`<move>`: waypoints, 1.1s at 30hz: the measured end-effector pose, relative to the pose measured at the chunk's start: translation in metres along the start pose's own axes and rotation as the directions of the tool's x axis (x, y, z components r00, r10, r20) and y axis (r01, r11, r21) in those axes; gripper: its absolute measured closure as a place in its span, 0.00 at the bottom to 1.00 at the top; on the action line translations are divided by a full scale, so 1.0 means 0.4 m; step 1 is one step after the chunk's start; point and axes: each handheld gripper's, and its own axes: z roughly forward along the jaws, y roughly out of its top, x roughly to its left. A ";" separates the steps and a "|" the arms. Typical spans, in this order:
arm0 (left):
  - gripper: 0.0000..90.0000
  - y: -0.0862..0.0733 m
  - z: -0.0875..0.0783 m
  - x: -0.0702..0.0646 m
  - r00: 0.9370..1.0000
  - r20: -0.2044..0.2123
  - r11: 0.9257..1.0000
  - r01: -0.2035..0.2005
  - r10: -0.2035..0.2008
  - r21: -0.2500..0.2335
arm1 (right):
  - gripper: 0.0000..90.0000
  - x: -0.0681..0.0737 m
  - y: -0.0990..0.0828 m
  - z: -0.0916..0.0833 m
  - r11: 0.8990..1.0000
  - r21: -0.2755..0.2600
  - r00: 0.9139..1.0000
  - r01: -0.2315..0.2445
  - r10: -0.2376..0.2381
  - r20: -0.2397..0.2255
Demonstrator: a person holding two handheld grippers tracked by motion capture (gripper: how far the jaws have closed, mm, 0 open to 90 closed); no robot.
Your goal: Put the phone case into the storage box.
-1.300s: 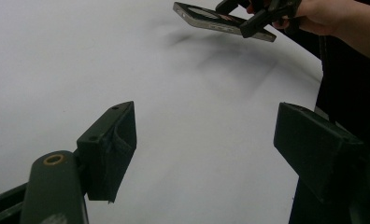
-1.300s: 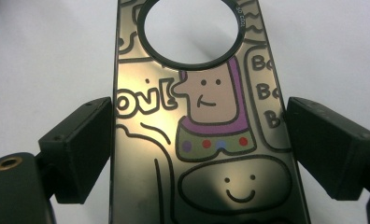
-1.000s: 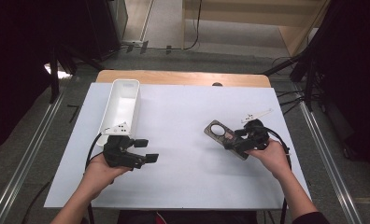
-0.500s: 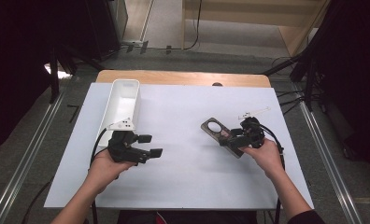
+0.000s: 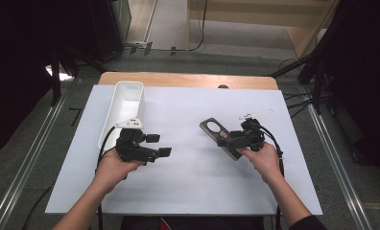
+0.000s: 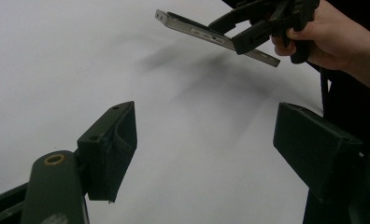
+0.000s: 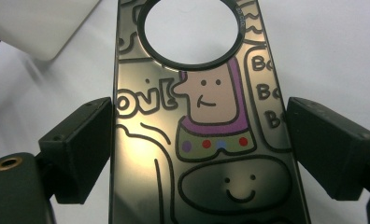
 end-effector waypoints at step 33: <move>0.24 0.071 0.089 0.021 0.997 -0.018 0.997 0.079 -0.079 0.010 | 0.11 0.035 0.028 0.053 0.989 -0.101 0.994 -0.104 0.105 0.001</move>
